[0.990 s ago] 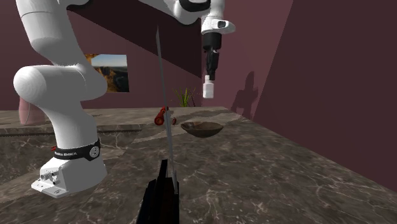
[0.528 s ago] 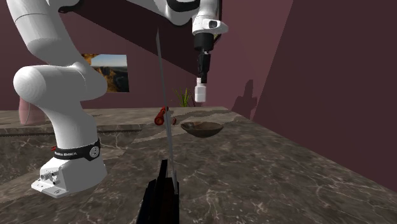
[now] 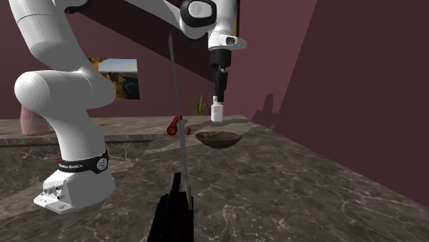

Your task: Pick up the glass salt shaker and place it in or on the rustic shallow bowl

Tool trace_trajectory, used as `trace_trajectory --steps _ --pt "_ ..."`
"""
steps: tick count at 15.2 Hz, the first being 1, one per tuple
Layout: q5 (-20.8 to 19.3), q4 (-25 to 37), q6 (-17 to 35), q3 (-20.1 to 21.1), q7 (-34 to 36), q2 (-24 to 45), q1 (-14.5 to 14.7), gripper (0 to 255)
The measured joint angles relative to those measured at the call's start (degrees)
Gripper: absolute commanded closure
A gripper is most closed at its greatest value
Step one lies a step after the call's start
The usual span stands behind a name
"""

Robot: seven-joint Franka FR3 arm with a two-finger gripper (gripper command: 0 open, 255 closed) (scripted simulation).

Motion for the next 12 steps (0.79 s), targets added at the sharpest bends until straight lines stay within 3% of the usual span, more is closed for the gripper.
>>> trace_trajectory --steps 12 --pt "-0.1 -5.3 7.7 1.0 0.3 2.5 0.0 255"
